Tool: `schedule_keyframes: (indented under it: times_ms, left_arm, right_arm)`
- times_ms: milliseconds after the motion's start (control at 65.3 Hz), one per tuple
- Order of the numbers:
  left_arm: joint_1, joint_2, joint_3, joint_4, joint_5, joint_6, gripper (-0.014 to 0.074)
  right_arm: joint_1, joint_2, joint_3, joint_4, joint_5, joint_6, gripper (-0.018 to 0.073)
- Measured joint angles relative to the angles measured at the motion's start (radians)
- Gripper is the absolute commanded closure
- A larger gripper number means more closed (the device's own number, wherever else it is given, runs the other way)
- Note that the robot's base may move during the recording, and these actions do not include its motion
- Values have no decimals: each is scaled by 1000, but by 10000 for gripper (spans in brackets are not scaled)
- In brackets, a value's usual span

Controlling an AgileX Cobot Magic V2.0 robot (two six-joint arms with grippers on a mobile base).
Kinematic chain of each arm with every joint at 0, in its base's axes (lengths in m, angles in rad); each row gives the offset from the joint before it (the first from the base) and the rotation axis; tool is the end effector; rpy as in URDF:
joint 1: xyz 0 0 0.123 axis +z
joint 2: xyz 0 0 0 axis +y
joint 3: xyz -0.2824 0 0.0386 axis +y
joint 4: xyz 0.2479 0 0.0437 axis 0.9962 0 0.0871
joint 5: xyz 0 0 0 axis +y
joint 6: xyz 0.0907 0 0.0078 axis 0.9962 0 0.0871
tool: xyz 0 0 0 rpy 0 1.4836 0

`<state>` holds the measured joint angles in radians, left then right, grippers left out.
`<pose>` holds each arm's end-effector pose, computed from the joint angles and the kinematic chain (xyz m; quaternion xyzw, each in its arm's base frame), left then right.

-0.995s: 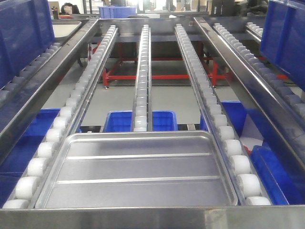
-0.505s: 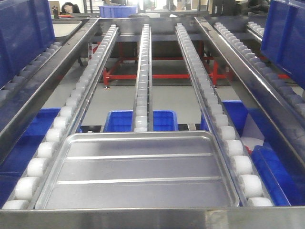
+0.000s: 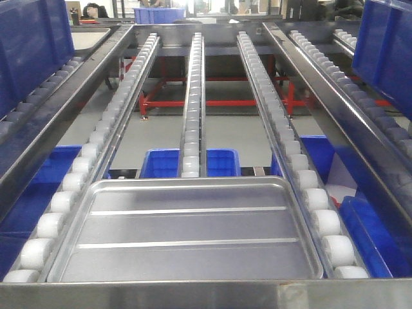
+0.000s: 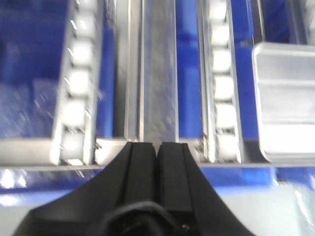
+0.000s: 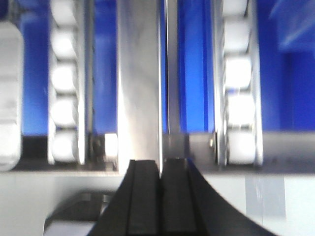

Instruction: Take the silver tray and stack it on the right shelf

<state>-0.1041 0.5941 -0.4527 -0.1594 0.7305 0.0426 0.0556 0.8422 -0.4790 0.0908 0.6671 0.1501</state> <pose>0.1020 -0.0204 0.2577 0.0331 0.9209 -0.0835 0.3794 0.1409 0.0130 0.2386 0.0701 0.9479 0.0692 0.3029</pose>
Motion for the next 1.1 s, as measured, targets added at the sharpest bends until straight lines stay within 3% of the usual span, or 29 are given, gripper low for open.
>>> schedule_keyframes:
  times_ms: [260,444,520,628,719,781,903,1102]
  left_arm:
    - [0,210,0,-192,-42,0,692]
    - [-44,335,-21,-206,-57,-2,689]
    - [-97,378,-43,-161,-75,-49,689]
    - [-186,427,-86,-9,-97,-220,689]
    - [-275,474,-123,148,-97,-397,689]
    - [-323,502,-151,207,-93,-466,689]
    - [-412,583,-206,235,-88,-552,689]
    - [-492,725,-322,235,-43,-572,689]
  right_arm:
    - [0,101,-4,41,48,0,501]
    - [33,112,-7,41,42,27,500]
    - [72,123,-12,41,25,76,499]
    - [139,152,-20,4,-7,197,498]
    - [212,199,-38,-91,-21,329,498]
    - [263,236,-57,-164,-21,429,498]
    - [364,320,-130,-289,-18,581,498]
    - [469,469,-282,-308,-13,627,500]
